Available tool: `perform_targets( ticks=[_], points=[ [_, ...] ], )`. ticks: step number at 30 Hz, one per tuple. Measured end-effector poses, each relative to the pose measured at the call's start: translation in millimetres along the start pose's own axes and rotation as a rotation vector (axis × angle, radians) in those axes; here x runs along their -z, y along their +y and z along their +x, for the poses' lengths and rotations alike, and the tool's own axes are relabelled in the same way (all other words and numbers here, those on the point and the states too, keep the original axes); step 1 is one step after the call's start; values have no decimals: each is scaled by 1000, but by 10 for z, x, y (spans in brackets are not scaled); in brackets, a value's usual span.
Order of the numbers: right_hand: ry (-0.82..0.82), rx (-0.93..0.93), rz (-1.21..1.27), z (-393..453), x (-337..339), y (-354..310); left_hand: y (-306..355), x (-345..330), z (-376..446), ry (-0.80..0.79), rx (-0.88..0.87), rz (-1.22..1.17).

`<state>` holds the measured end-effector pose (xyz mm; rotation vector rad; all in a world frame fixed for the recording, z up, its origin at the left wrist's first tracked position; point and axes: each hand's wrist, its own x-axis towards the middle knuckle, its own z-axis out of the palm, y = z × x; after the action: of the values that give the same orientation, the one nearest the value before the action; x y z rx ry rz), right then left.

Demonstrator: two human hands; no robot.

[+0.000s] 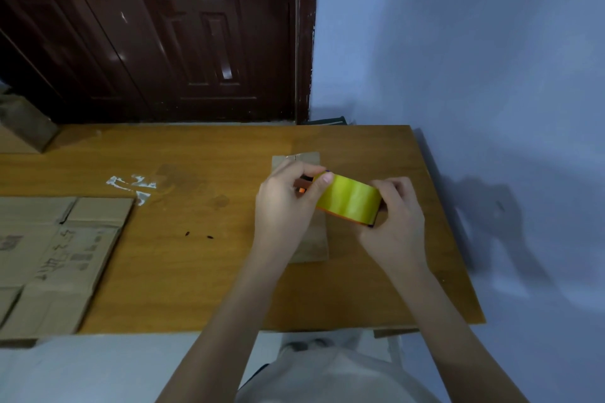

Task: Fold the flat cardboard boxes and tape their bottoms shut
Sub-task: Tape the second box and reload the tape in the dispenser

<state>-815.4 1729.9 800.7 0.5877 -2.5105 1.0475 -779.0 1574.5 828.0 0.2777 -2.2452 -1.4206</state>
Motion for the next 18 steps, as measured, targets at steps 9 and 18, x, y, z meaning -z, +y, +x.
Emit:
perform_targets(
  ticks=[9, 18],
  points=[
    [9, -2, 7, -25, -9, -31, -4, 24, -24, 12, -24, 25],
    [-30, 6, 4, -29, -75, -77, 79, -71, -106, 197, -256, 550]
  ],
)
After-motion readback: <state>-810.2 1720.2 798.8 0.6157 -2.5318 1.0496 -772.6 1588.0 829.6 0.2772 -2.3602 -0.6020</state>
